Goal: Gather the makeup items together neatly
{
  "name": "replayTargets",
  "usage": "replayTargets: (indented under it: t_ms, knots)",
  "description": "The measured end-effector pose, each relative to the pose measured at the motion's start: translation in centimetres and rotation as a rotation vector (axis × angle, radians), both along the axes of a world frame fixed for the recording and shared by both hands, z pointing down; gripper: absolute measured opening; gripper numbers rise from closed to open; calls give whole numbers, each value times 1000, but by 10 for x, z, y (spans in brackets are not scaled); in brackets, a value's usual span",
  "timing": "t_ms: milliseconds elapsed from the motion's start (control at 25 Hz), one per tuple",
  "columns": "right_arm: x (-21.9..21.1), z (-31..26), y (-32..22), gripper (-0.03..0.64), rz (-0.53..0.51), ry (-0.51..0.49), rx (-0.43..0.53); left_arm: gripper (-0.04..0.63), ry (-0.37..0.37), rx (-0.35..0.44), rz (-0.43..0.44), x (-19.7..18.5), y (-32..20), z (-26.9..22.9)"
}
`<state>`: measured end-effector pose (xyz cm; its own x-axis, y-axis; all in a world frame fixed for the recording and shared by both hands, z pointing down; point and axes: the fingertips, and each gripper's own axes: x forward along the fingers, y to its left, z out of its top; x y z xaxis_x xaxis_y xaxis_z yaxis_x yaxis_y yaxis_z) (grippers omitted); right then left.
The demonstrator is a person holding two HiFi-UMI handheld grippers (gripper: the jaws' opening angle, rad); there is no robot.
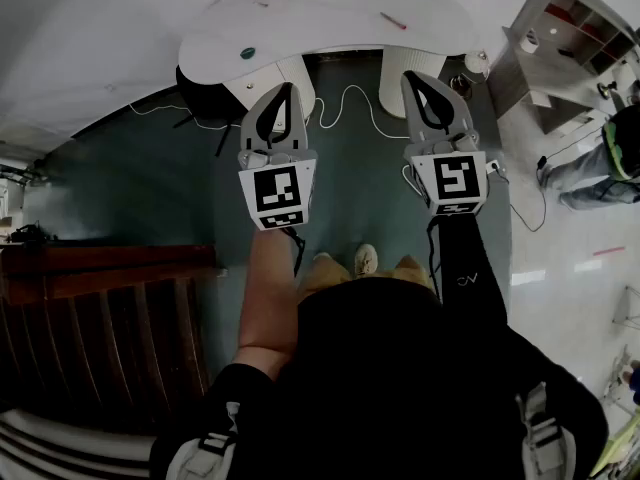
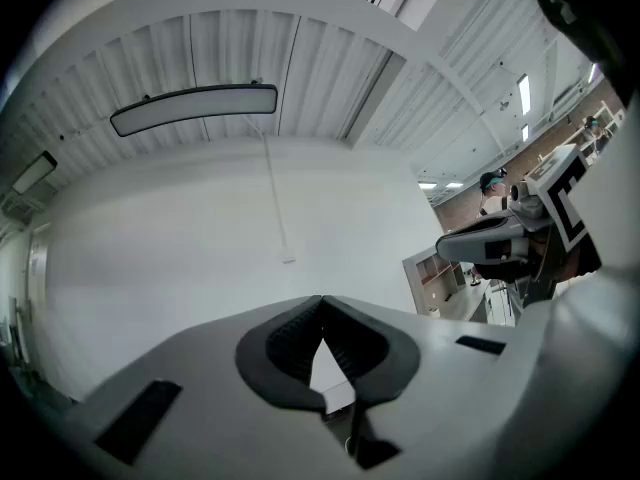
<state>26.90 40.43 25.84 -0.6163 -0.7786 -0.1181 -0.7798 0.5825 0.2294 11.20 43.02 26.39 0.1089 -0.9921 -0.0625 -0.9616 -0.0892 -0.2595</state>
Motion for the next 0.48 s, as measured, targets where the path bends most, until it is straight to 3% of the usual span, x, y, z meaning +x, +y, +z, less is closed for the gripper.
replayTargets:
  t_ms: [480]
  knots:
    - [3,9,8,5,-40,-8,-24,6,15,-9,11,6,7,2]
